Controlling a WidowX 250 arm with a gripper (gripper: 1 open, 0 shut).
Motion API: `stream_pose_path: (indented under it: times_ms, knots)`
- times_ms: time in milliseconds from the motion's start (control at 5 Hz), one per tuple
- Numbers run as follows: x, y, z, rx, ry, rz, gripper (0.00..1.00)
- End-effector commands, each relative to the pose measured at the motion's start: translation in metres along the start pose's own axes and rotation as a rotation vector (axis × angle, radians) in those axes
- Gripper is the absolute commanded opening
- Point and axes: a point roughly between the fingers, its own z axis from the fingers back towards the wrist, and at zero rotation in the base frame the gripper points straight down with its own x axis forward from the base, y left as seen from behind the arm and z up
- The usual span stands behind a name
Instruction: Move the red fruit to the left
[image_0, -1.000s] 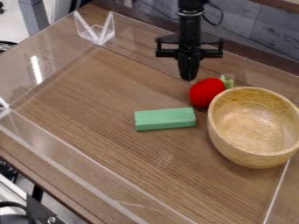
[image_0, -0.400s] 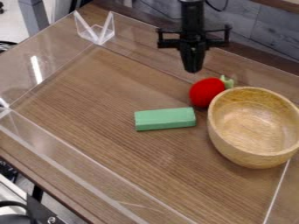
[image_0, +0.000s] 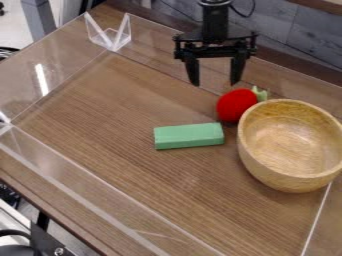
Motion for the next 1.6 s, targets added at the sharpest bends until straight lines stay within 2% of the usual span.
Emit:
stream_pose_path:
  times_ms: [0, 200, 400, 600, 800, 1000, 1400]
  knots:
    - [-0.007, -0.017, 0.008, -0.023, -0.060, -0.023, 1.00]
    - [-0.016, -0.034, -0.010, -0.011, -0.053, -0.041, 1.00]
    - [-0.024, -0.040, -0.026, 0.007, -0.054, -0.003, 1.00]
    - [-0.030, -0.043, -0.032, 0.010, -0.059, 0.040, 0.00]
    - [-0.026, -0.040, -0.016, 0.006, -0.053, -0.006, 0.00]
    - [-0.021, -0.037, 0.008, -0.014, -0.043, -0.048, 0.00]
    - [-0.016, -0.030, 0.047, -0.105, -0.056, -0.018, 0.00]
